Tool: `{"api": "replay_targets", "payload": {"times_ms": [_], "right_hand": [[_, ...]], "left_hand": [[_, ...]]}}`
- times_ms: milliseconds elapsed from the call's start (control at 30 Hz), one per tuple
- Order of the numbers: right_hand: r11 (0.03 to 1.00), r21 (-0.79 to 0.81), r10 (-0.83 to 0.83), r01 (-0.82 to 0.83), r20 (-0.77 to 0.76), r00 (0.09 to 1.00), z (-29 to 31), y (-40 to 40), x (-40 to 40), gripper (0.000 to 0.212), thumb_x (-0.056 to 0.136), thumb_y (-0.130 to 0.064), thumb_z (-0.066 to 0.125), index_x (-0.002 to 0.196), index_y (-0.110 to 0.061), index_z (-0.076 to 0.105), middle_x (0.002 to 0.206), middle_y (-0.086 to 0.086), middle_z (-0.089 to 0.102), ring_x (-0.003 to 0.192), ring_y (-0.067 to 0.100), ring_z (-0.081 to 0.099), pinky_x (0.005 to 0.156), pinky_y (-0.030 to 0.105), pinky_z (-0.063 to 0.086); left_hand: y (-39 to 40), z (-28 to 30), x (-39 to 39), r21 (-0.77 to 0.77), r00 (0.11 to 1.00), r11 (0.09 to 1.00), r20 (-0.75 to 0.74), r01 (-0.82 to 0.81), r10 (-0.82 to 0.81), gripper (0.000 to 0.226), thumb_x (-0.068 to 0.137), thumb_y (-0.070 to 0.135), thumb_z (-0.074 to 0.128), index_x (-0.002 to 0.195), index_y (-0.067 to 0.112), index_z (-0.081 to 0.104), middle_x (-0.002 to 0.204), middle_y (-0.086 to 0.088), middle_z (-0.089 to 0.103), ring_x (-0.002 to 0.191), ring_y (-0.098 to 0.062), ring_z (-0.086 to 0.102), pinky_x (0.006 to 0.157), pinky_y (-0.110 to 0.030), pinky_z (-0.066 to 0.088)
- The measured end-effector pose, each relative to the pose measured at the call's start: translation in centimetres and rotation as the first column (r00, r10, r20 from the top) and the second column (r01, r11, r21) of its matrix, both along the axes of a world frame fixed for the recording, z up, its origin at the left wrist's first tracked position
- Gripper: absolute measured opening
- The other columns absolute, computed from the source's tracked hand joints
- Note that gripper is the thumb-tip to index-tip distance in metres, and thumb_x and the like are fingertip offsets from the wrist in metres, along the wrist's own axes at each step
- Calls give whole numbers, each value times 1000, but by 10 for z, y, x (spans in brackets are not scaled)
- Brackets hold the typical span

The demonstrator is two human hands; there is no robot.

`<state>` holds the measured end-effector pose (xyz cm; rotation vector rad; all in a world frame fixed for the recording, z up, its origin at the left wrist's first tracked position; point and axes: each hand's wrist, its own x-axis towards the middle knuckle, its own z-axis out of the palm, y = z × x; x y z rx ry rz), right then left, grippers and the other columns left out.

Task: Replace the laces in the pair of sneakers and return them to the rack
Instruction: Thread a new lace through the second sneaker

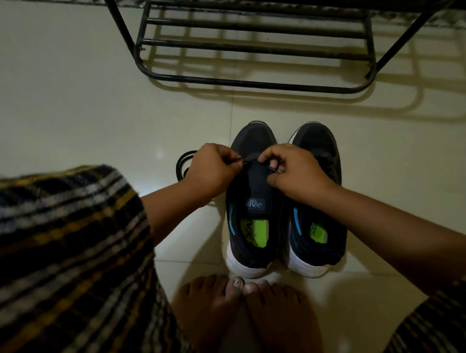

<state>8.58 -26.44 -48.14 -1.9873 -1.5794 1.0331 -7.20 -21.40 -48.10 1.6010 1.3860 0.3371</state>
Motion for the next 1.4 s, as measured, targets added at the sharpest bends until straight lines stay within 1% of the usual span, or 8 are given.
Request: {"api": "replay_targets", "payload": {"times_ms": [100, 333, 533, 733, 867, 1100, 1267, 1400], "right_hand": [[1000, -18, -2, 2, 14, 1000, 1, -1, 0, 36, 74, 4, 64, 104, -15, 67, 85, -1, 53, 67, 6, 47, 64, 10, 38], [1000, -17, 5, -4, 19, 1000, 4, -1, -1, 36, 73, 4, 63, 103, -16, 68, 87, 2, 53, 79, 17, 54, 70, 20, 41], [1000, -14, 15, -15, 25, 1000, 4, 1, -2, 36, 74, 3, 64, 105, -15, 68, 78, -7, 47, 65, 4, 46, 62, 10, 37], [998, -11, 62, -61, 56, 997, 5, 2, -2, 40, 75, 1, 65, 110, -16, 67, 84, -5, 46, 74, 8, 49, 65, 6, 33], [994, -7, 111, -111, 101, 989, 5, 2, -4, 41, 78, -1, 61, 114, -20, 66, 80, -14, 35, 78, 9, 45, 65, 11, 31], [992, -9, 128, -128, 105, 986, 6, 1, -5, 39, 80, -3, 60, 114, -23, 66, 81, -13, 35, 84, 10, 45, 64, 5, 30], [990, 3, 140, -141, 106, 984, 6, 1, -5, 36, 80, -2, 60, 109, -22, 70, 79, -12, 33, 82, 11, 43, 64, 10, 31], [989, -2, 144, -145, 106, 984, 5, 1, -5, 34, 80, -2, 61, 106, -21, 71, 79, -12, 32, 85, 12, 43, 75, 19, 31]], "left_hand": [[-2, -4, -1, -84, 993, 995, 93, -58, 66, 11, 89, 8, 63, 91, 0, 69, 75, -3, 63, 64, -2, 54, 54, -2, 42], [4, -11, -3, -148, 993, 989, 119, 0, 18, 9, 91, 9, 59, 85, 9, 66, 73, 1, 63, 67, -5, 55, 58, -7, 44], [8, -7, -1, -189, 996, 982, 84, 6, 10, 14, 92, 16, 57, 80, 14, 64, 75, -1, 62, 71, -10, 56, 64, -18, 44], [10, -3, -8, -7, 990, 990, -2, 138, -138, 11, 89, 9, 59, 95, 7, 68, 85, 0, 65, 70, -2, 55, 57, 1, 38], [15, -5, -13, 105, 975, 970, -66, 220, -214, 13, 82, 11, 68, 96, 12, 69, 91, -1, 69, 83, -9, 62, 67, -1, 39], [16, -10, -9, 208, 987, 966, -52, 157, -149, 2, 83, 16, 69, 85, 17, 69, 80, 10, 65, 75, -1, 58, 65, 0, 38], [16, -10, -1, 222, 992, 968, -64, 120, -108, 5, 83, 16, 68, 86, 14, 66, 84, 2, 67, 80, -11, 60, 71, -19, 43], [16, -7, 4, 228, 981, 960, -142, 162, -132, 9, 86, 21, 64, 92, 15, 67, 88, 0, 69, 84, -13, 62, 70, -21, 42]]}}
